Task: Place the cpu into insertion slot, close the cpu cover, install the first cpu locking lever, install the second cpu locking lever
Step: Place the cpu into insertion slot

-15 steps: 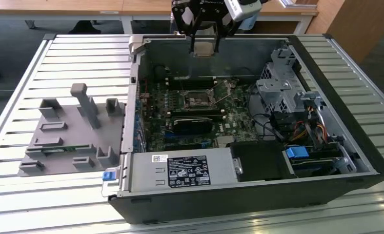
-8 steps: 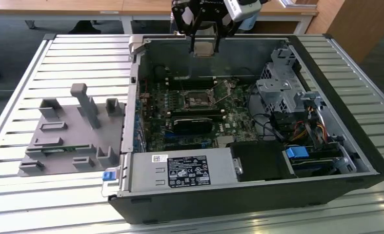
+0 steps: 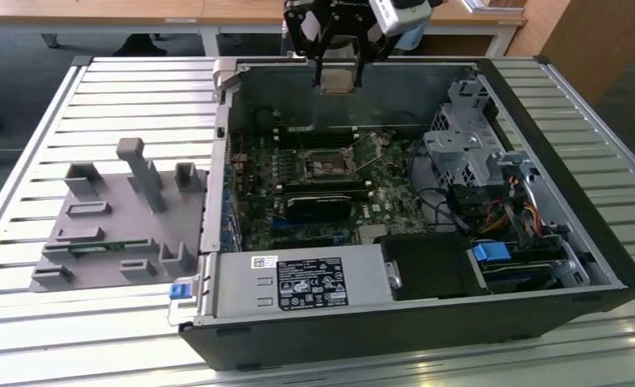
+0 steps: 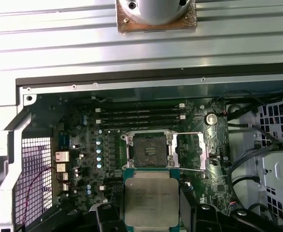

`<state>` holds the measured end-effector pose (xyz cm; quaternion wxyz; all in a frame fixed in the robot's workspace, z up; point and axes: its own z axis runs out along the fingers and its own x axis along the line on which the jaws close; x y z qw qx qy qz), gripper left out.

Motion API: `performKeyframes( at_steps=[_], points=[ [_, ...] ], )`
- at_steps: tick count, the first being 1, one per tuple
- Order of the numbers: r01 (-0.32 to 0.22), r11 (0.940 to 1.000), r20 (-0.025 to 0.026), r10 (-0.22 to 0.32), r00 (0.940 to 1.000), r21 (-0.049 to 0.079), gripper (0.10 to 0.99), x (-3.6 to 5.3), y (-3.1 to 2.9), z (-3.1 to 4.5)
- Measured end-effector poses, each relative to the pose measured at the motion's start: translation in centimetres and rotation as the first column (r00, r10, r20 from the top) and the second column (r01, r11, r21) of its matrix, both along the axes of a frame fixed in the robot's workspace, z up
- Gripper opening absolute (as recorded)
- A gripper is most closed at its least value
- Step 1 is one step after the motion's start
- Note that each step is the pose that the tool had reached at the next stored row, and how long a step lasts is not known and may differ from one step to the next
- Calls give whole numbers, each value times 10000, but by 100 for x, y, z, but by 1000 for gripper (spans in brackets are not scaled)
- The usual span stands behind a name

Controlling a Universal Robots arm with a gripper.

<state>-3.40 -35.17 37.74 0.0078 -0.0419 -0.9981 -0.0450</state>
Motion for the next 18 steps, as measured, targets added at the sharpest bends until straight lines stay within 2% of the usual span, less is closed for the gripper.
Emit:
performKeyframes(
  at_steps=[18],
  points=[
    [425,9991,0,-425,9991,0,541,-1,0,-5]
  ],
)
